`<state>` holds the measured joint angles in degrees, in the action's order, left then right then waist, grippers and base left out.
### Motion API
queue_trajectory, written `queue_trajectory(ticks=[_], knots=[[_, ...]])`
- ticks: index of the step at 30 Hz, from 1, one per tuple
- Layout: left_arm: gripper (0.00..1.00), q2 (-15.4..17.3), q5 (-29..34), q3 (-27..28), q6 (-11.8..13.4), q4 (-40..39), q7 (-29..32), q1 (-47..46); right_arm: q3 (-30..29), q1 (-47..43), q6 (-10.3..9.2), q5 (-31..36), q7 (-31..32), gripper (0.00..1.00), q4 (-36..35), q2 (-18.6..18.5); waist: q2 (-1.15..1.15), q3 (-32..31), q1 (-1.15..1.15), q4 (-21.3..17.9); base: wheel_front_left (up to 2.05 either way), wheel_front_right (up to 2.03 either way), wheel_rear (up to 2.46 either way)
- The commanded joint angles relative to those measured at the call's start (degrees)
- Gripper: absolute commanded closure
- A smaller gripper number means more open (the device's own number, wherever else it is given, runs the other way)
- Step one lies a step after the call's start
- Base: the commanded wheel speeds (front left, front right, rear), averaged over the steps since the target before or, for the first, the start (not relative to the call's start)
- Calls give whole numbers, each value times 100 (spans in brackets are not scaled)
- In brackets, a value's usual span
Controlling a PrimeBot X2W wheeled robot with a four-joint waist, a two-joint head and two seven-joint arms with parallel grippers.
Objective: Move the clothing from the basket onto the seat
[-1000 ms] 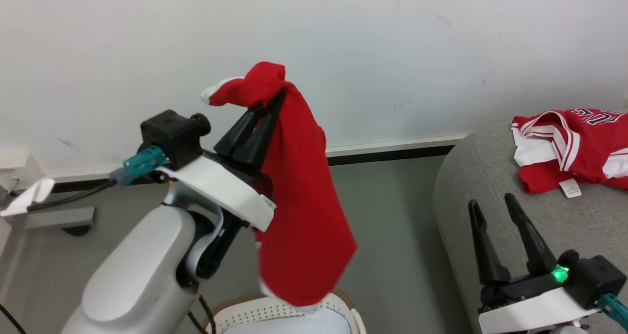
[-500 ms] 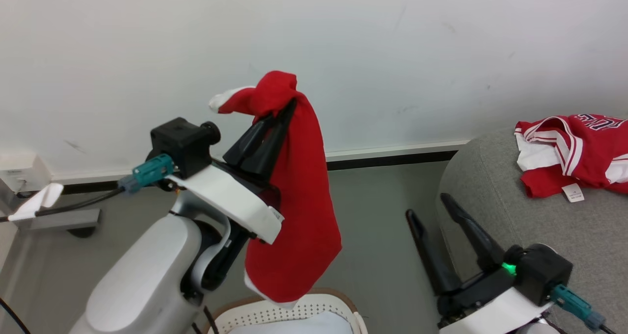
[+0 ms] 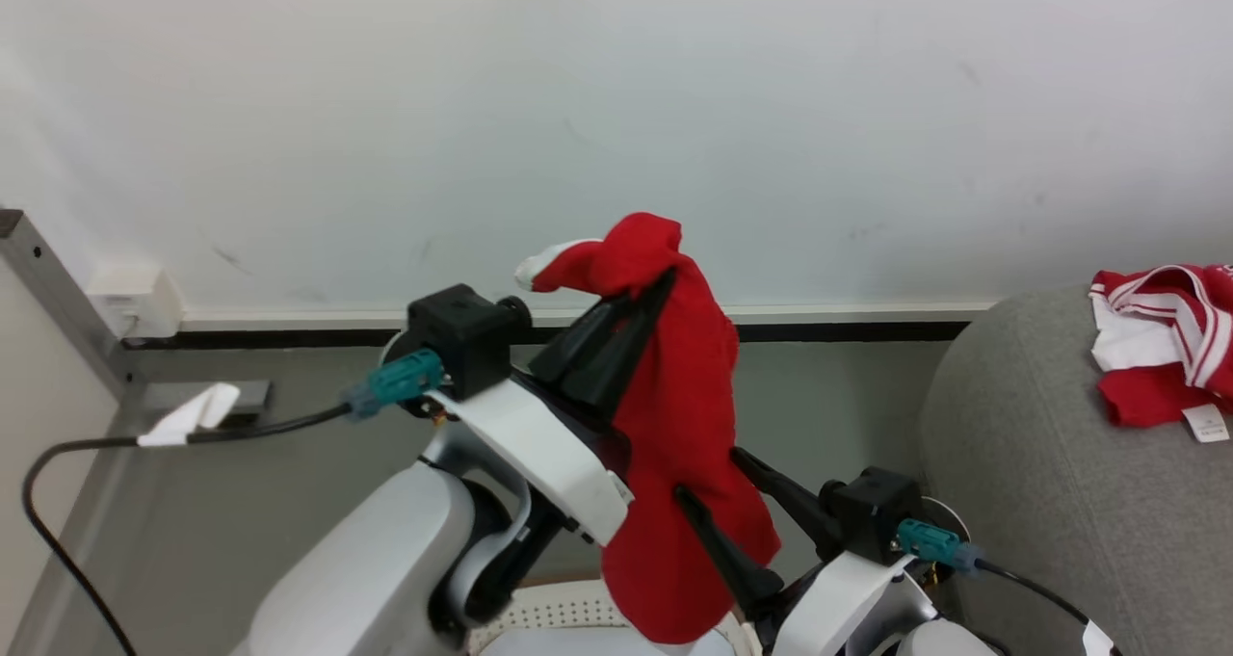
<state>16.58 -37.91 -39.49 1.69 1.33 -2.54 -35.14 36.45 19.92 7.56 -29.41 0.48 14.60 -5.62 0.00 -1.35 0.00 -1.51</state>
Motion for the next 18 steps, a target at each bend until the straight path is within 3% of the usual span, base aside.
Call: queue_trajectory(ticks=[1,13,18], knots=[[100,-21,-84,-32,-29,-33,15,69,-31,62,-15,-8,-15,0,99,-7,0,-42,0,147,0,0,0],[100,-290,-115,-742,-314,-407,380,244,-175,129,-15,-102,-143,0,1106,126,0,-197,0,860,0,0,0],[100,-297,-127,-845,-298,-463,425,305,-58,220,-15,-174,-386,0,1270,131,0,-240,0,1058,0,0,0]])
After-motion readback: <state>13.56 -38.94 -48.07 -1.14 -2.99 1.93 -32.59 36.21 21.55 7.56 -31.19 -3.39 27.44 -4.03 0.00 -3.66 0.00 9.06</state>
